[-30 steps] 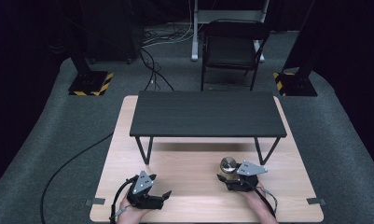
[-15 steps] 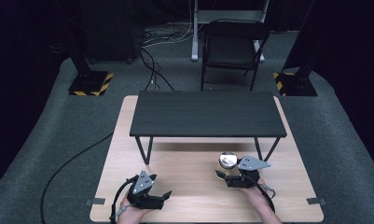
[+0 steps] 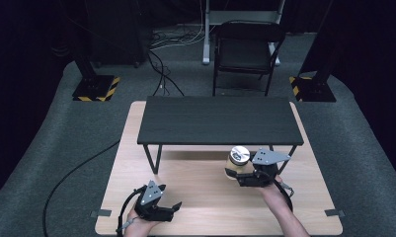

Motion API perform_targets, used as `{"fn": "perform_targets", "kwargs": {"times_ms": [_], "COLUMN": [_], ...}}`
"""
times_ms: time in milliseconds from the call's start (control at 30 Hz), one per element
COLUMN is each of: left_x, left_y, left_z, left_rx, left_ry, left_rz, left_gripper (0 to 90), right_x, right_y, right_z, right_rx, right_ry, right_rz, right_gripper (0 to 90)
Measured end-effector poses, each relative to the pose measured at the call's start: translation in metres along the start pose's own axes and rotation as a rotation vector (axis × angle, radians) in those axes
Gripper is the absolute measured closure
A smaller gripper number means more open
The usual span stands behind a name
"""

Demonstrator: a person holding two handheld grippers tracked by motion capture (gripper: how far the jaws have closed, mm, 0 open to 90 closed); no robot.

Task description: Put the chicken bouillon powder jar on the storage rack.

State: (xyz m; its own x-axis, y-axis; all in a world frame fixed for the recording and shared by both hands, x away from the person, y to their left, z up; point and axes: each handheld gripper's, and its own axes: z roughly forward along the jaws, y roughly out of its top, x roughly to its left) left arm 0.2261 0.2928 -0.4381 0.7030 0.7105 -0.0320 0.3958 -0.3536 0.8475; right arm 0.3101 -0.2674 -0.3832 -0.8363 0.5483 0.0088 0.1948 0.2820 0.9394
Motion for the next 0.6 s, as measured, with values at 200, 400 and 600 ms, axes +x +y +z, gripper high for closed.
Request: {"fn": "perform_targets", "kwargs": {"times_ms": [200,400,600], "left_x": [0.0,0.001,0.001], "left_y": [0.0,0.0,0.001], "left_z": [0.0,0.0,0.001], "left_rx": [0.002,0.003,0.006], "left_ry": [-0.001,-0.003,-0.002], "left_rz": [-0.001,-0.001,0.0], "left_gripper": [13.5,13.5,13.5], "right_x": [-0.005,-0.01,-0.014], "right_y": [0.023,0.042,0.064], "right_z": [-0.005,-0.008,-0.012], "right_rx": [0.004,-0.008,-0.01], "right_ry": [0.021,0.046,0.071], "right_rz": [0.008,0.001,0.007], "right_gripper": [30.8,30.8,30.8]}}
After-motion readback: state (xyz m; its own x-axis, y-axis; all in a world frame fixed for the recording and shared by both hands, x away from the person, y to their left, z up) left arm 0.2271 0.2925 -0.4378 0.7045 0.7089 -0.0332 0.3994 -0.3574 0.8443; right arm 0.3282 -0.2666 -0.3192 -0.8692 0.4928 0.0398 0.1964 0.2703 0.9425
